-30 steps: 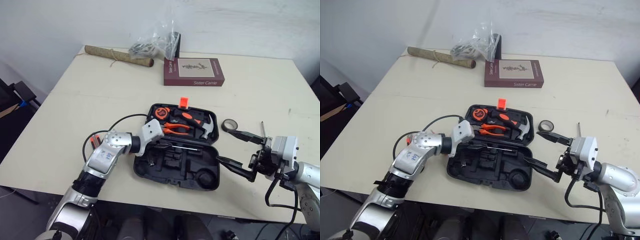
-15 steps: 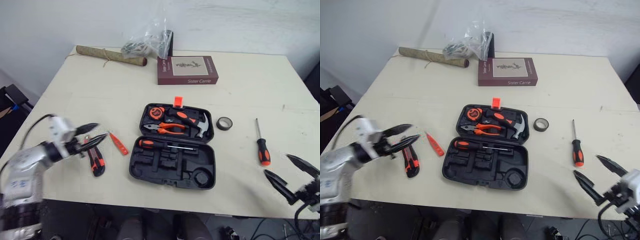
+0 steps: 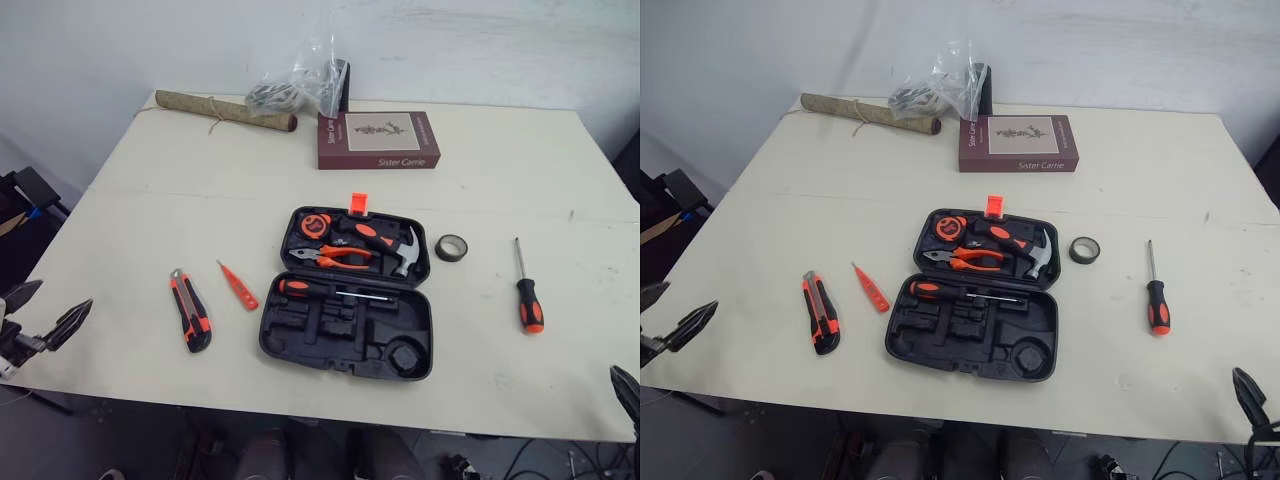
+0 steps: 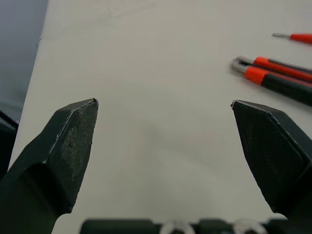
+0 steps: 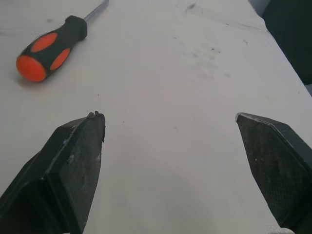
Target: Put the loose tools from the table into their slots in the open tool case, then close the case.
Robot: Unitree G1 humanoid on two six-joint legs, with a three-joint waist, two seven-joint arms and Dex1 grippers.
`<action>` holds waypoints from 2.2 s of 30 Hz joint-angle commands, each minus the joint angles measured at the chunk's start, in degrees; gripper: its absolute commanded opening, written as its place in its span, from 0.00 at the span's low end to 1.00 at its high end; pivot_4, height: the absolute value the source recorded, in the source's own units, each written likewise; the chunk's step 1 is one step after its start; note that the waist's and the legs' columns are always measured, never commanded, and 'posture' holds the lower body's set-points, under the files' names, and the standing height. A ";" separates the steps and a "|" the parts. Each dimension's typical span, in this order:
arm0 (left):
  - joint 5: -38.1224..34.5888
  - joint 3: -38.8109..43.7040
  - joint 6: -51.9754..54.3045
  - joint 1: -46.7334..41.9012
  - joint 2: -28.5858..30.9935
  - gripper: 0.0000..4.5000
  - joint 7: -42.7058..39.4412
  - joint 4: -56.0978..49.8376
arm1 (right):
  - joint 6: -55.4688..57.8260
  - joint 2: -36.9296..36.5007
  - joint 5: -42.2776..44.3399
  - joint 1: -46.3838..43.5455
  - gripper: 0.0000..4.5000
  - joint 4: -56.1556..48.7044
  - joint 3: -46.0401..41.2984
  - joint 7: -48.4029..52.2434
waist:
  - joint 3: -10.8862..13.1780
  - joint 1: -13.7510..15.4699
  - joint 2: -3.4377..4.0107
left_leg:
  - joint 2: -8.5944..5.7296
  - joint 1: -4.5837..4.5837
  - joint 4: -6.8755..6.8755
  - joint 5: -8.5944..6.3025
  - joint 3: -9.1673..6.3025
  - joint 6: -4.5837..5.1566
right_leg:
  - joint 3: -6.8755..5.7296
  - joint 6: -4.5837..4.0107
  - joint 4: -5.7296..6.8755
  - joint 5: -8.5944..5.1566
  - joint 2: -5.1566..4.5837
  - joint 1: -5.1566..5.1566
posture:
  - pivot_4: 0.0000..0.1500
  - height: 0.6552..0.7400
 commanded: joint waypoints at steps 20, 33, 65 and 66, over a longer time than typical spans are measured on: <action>-9.07 -36.80 13.93 -21.40 -2.36 0.99 -9.36 -32.70 | 62.10 -15.84 10.63 -24.33 1.00 -16.15 16.71 -26.54 | 0.04 0.09 0.04 | -0.02 -0.61 0.20 0.50 0.10 -0.42 | 0.02 0.26 0.14 0.13 0.30 -0.51 | 1.00 1.00; -13.00 -35.10 17.10 -19.59 -0.18 1.00 -12.89 -34.48 | 40.00 -10.96 1.05 -28.29 0.23 -13.68 15.88 -19.29 | 0.01 0.02 -0.06 | -0.08 -0.85 0.29 0.59 0.10 -0.33 | 0.08 0.47 0.08 0.25 0.30 -0.66 | 1.00 1.00; -12.23 -22.88 11.93 -1.25 1.96 1.00 -12.53 -36.35 | 49.60 -26.13 -17.52 -67.76 0.23 -24.48 73.37 21.36 | 0.27 -1.47 -0.12 | -0.07 -0.99 0.31 0.56 -0.13 -0.29 | 0.01 0.43 -0.07 0.24 0.17 -0.71 | 1.00 1.00; -12.29 -22.77 11.98 -1.05 2.04 1.00 -12.46 -36.49 | 49.83 -26.07 -17.62 -67.22 0.23 -24.50 73.22 21.53 | 0.27 -1.47 -0.12 | -0.07 -0.98 0.32 0.56 -0.13 -0.29 | 0.01 0.43 -0.06 0.24 0.17 -0.71 | 1.00 1.00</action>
